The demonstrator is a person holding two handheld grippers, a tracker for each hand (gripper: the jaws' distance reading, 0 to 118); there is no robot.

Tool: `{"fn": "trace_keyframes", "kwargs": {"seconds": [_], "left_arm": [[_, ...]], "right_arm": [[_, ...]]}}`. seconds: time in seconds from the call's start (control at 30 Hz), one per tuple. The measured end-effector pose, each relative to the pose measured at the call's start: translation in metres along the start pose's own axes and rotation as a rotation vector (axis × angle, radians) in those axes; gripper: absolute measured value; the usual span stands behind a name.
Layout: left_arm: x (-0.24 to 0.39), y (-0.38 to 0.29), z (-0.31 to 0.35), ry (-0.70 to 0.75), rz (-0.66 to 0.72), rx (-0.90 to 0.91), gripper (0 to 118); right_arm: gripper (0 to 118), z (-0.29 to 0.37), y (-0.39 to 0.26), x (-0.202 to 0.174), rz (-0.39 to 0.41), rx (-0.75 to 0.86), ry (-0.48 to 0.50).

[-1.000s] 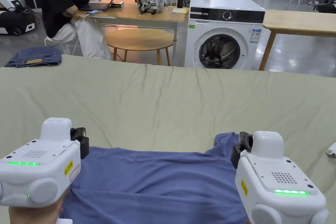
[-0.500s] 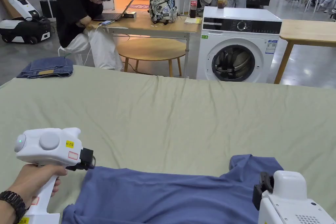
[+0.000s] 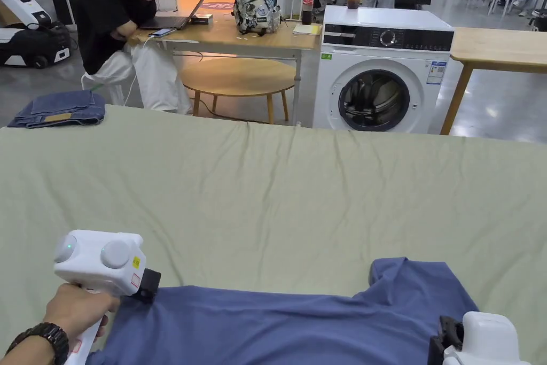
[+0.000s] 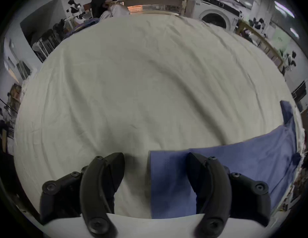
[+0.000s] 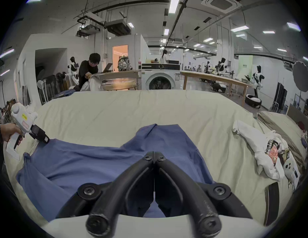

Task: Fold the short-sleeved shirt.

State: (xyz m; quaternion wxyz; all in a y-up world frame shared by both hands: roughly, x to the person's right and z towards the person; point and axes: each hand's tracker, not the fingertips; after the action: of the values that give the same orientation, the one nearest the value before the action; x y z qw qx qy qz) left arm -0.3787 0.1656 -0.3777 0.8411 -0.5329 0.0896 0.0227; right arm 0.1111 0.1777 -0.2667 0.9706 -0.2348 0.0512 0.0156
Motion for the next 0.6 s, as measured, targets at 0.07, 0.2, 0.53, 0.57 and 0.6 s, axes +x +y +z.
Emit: {"fn": "trace_keyframes", "kwargs": {"seconds": [0.07,0.2,0.53,0.57,0.6], "left_arm": [[0.004,-0.001,-0.002,0.003,-0.032,0.015,56],[0.001,-0.001,0.004,-0.037,-0.065,0.033,7],[-0.016,-0.003,0.051,-0.095,-0.007,0.181,0],[-0.017,-0.003,0.052,-0.099,-0.011,0.187,0],[-0.014,-0.005,0.056,-0.1,-0.012,0.193,0]], "right_arm": [[0,-0.002,-0.001,0.0,0.003,-0.012,-0.005],[0,-0.009,-0.002,0.001,-0.004,-0.031,-0.002],[0,-0.036,0.029,0.029,-0.022,-0.082,-0.015],[0,-0.041,0.035,0.034,-0.027,-0.097,-0.025],[0,-0.052,0.041,0.041,-0.021,-0.135,-0.037]]}}
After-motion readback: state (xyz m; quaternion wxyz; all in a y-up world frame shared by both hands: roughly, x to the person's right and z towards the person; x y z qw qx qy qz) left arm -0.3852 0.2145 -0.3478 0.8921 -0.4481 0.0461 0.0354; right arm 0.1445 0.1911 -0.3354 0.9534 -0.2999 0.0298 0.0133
